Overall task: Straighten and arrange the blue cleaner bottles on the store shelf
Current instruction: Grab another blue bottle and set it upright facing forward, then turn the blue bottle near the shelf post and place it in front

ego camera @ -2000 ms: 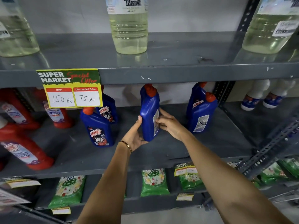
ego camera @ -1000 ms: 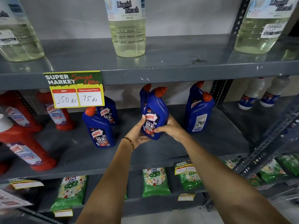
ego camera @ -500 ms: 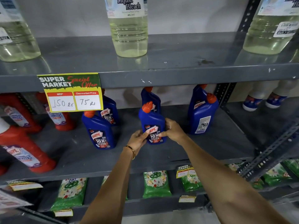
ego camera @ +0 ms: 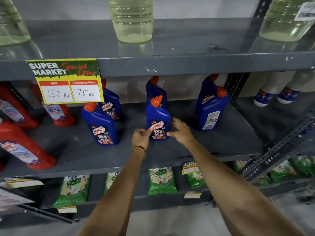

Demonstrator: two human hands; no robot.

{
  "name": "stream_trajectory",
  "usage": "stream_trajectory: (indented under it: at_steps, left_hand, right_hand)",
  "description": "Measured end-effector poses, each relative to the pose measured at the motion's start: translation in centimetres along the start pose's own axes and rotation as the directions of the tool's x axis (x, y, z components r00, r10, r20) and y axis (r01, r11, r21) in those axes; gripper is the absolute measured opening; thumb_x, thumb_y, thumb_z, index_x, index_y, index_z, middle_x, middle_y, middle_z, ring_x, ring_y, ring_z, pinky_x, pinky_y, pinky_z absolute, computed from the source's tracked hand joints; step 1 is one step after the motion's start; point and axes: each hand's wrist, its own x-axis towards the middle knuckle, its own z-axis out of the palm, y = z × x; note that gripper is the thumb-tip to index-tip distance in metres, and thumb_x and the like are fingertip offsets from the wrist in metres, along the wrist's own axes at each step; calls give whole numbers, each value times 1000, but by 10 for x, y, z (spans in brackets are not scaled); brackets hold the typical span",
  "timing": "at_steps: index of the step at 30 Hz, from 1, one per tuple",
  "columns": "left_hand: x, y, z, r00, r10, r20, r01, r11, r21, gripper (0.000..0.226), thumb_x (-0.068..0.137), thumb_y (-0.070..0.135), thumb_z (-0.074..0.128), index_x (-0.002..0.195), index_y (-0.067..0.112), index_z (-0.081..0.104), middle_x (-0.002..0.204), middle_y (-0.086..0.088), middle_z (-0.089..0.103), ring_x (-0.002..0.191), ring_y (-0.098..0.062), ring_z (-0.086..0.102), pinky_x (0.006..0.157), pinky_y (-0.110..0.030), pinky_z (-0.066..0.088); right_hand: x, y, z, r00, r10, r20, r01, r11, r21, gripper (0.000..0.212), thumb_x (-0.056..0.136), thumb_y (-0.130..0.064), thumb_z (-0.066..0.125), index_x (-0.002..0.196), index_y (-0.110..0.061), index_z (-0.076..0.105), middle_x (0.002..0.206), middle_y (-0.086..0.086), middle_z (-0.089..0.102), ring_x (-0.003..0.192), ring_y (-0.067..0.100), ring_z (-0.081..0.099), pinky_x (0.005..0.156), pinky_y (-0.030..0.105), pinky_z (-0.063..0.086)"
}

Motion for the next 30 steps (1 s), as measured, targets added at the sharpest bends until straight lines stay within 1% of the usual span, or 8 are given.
stream_trajectory:
  at_steps: [2, 7, 11, 15, 17, 22, 26, 30]
  left_hand:
    - [-10, -2, 4, 998, 3, -57, -2, 1000, 7, 29, 78, 28, 69, 86, 7, 51, 104, -21, 65, 97, -34, 62, 90, -45, 51]
    - [-42, -10, 36, 999, 30, 45, -30, 999, 19, 25, 79, 32, 67, 79, 10, 56, 105, -21, 67, 101, -34, 61, 91, -45, 50]
    - [-61, -8, 73, 986, 40, 160, -45, 998, 32, 31, 84, 32, 61, 61, 14, 48, 77, -13, 59, 83, -27, 56, 83, -40, 49]
    - [-61, 3, 109, 970, 36, 241, -53, 996, 67, 30, 85, 35, 58, 68, 10, 54, 95, -26, 64, 97, -38, 60, 90, -47, 49]
    - [-57, 11, 129, 966, 35, 256, -57, 995, 77, 33, 84, 40, 57, 78, 8, 60, 105, -23, 65, 104, -38, 59, 94, -49, 47]
    - [-40, 32, 178, 967, -11, 255, -3, 998, 57, 54, 82, 54, 51, 102, 5, 59, 127, -27, 55, 116, -40, 52, 102, -50, 41]
    - [-26, 40, 200, 956, 0, 295, -4, 1000, 10, 67, 80, 52, 57, 123, 1, 50, 130, -19, 56, 116, -31, 56, 101, -42, 44]
    - [-24, 32, 203, 916, 38, 400, -35, 999, -15, 44, 85, 46, 53, 113, 13, 54, 130, -12, 58, 112, -22, 57, 104, -39, 42]
  right_hand:
    - [-9, 5, -6, 995, 27, -100, -29, 999, -15, 69, 74, -4, 70, 136, -10, 39, 141, 11, 47, 129, 23, 43, 103, 31, 35]
    - [-41, 23, -30, 929, 111, -352, -93, 993, 67, 55, 86, -30, 59, 135, -13, 42, 140, 9, 47, 129, 22, 43, 100, 30, 36]
    - [-55, 34, -65, 880, 144, -453, -123, 989, 77, 49, 87, -33, 56, 130, -12, 45, 133, 10, 53, 121, 26, 49, 88, 29, 40]
    - [-53, 37, -103, 866, 152, -476, -130, 988, 79, 43, 87, -27, 55, 126, -12, 48, 128, 11, 56, 109, 21, 53, 82, 27, 38]
    - [-46, 40, -122, 871, 158, -465, -134, 987, 84, 46, 87, -26, 56, 129, -12, 45, 131, 12, 55, 107, 18, 52, 84, 26, 36]
    - [-17, 46, -165, 917, 234, -322, -211, 972, 107, 72, 83, -32, 61, 142, -15, 25, 149, 11, 35, 133, 25, 38, 104, 33, 33]
    - [1, 49, -190, 954, 240, -181, -225, 969, 100, 80, 77, -24, 69, 143, -16, 23, 146, 8, 38, 131, 22, 40, 99, 30, 35]
    - [5, 54, -193, 985, 172, -14, -171, 983, 66, 71, 73, -9, 69, 136, -22, 38, 127, -2, 54, 113, 13, 52, 83, 21, 38]
